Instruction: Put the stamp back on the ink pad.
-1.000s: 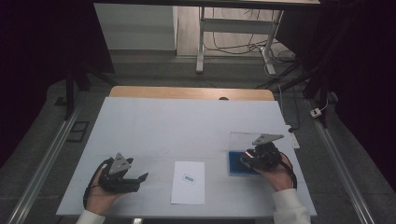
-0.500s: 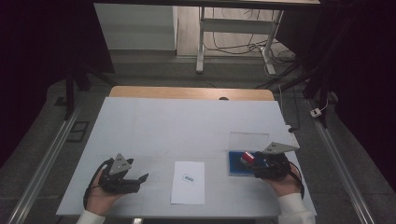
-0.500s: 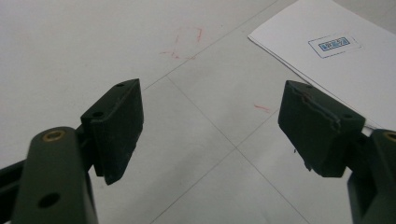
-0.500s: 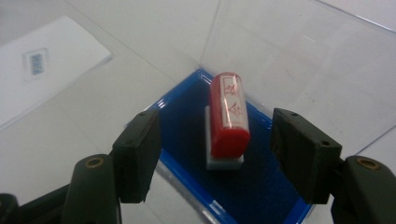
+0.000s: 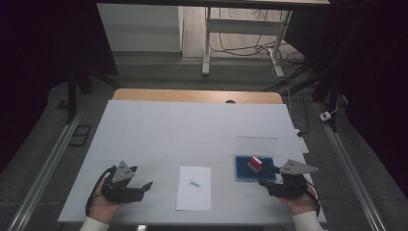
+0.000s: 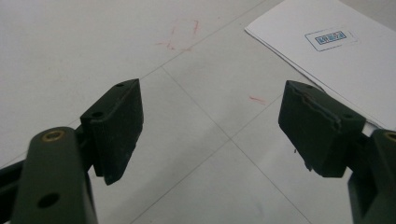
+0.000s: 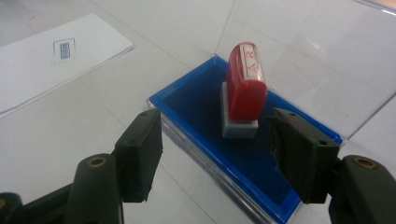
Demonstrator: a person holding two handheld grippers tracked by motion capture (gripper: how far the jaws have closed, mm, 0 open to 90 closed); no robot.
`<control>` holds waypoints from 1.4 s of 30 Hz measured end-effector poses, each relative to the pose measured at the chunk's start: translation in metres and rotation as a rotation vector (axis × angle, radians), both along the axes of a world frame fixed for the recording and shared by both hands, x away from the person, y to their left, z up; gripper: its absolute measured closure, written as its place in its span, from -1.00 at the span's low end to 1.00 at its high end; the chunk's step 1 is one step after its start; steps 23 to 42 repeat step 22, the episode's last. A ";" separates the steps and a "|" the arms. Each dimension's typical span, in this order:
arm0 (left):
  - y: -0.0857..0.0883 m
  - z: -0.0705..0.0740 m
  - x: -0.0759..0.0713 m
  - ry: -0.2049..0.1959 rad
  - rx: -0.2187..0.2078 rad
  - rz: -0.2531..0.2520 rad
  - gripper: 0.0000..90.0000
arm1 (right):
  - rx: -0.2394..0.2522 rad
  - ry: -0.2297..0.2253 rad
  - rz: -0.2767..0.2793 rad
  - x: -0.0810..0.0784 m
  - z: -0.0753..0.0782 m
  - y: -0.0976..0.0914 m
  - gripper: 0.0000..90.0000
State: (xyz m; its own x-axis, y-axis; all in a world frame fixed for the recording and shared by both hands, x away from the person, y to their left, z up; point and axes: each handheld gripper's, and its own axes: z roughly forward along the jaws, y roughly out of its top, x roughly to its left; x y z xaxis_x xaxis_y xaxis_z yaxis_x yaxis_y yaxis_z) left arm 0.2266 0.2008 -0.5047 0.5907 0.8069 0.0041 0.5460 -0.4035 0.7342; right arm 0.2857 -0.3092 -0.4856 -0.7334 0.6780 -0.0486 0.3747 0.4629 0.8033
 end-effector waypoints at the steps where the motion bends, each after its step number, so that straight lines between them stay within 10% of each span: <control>1: 0.000 0.000 0.000 0.001 -0.002 -0.003 -0.49 | 0.006 0.004 0.007 -0.001 -0.001 -0.001 -0.22; 42: 0.000 -0.001 -0.001 0.004 0.000 -0.001 -0.49 | -0.011 -0.018 0.009 -0.003 -0.006 -0.003 -0.22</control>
